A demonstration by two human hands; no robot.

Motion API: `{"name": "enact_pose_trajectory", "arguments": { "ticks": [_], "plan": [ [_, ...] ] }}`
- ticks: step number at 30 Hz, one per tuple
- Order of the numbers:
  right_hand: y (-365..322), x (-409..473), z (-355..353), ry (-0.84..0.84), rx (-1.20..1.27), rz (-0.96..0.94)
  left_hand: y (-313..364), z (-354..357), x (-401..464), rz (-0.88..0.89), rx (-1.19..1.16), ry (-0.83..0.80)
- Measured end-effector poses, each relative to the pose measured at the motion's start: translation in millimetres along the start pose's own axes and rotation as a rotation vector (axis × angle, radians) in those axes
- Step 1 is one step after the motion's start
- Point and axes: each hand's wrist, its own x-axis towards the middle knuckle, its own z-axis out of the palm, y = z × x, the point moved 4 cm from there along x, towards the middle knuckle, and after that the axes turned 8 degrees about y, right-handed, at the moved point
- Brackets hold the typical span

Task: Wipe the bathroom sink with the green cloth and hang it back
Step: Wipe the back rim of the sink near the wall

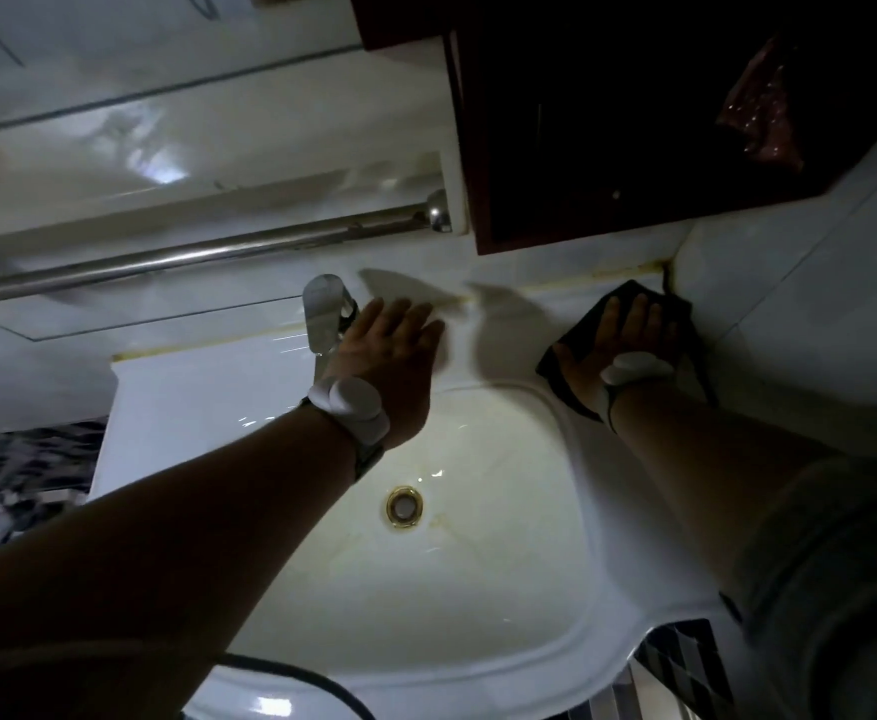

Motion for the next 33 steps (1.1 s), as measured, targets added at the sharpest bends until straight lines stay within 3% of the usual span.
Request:
{"name": "enact_pose_trajectory", "arguments": {
  "ticks": [9,17,29,33],
  "plan": [
    [-7,-7,-3,-0.034,-0.010,0.033,-40,-10,-17,-0.117,0.157,-0.011],
    [-27,-15,9,0.056,0.047,0.038,-55,2,-28,-0.273,-0.132,0.002],
    [-182,-57,9,0.136,0.158,-0.495,-60,10,-23,-0.343,-0.321,0.083],
    [-220,-65,12,0.046,0.208,-0.617,-59,11,-23,-0.328,-0.309,0.101]
  ]
}}
